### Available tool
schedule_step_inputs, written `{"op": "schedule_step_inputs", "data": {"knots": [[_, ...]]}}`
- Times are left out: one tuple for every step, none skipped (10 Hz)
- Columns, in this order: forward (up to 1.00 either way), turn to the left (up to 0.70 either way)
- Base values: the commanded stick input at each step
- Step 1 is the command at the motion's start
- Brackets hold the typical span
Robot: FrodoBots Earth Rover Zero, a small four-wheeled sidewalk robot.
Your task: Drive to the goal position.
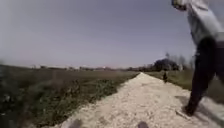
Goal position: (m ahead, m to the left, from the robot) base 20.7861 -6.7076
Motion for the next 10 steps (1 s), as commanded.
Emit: {"op": "schedule_step_inputs", "data": {"knots": [[0.7, -0.35], [0.7, -0.35], [0.7, -0.35], [0.7, -0.21], [0.7, -0.04], [0.7, 0.0], [0.7, 0.0], [0.7, 0.0], [0.7, 0.0], [0.7, 0.0]]}}
